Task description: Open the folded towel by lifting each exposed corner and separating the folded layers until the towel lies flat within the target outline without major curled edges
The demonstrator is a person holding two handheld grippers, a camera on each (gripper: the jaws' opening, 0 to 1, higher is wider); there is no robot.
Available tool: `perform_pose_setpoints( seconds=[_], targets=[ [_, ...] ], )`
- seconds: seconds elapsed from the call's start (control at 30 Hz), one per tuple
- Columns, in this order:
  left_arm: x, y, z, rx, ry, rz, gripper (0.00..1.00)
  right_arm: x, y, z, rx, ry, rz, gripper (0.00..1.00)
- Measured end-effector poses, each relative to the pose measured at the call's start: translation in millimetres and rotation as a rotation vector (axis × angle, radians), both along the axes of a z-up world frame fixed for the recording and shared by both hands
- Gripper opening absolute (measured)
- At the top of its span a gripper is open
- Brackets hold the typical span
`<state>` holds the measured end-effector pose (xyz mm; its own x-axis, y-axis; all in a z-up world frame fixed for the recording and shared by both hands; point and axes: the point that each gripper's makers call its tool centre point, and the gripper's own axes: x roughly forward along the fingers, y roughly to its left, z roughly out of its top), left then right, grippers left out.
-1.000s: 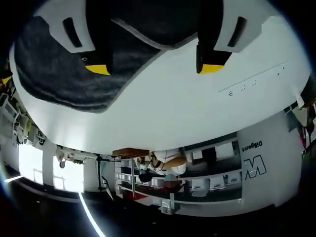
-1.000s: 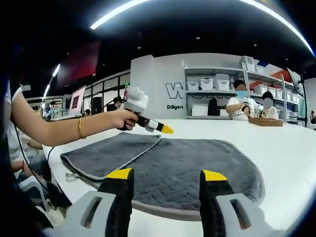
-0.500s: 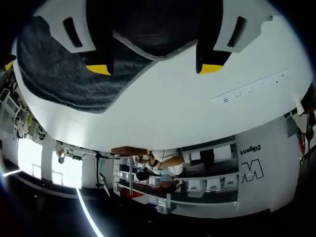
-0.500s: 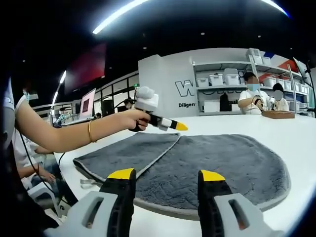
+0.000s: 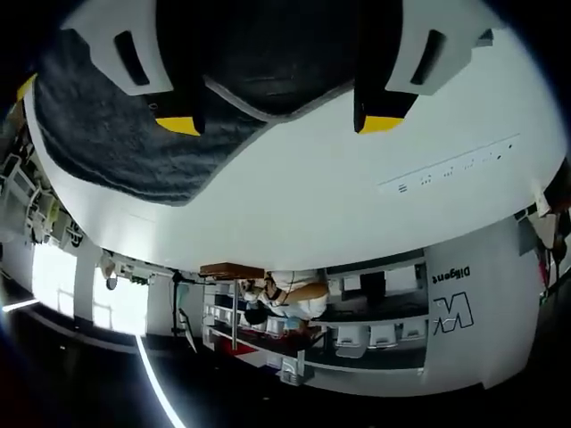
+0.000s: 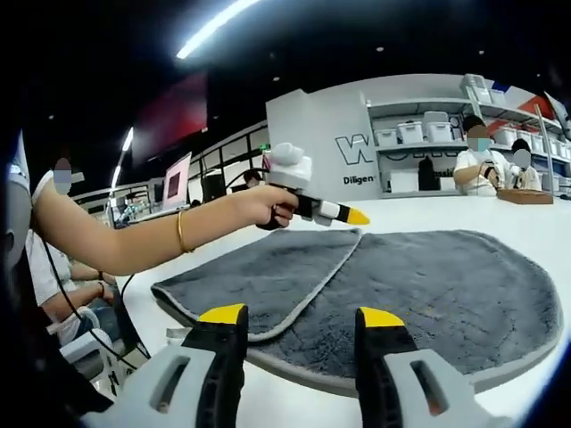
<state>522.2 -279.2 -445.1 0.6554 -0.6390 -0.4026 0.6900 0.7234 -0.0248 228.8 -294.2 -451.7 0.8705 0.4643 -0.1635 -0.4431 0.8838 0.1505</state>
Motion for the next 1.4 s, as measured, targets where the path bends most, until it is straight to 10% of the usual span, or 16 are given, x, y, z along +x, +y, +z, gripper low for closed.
perform_pose_setpoints(
  seconds=[1.4],
  targets=[
    [-5.7, 24.4, 13.4, -0.013, -0.052, -0.02, 0.65, 4.1, 52.8, -1.4, 0.233, 0.187, 0.094, 0.38]
  ],
)
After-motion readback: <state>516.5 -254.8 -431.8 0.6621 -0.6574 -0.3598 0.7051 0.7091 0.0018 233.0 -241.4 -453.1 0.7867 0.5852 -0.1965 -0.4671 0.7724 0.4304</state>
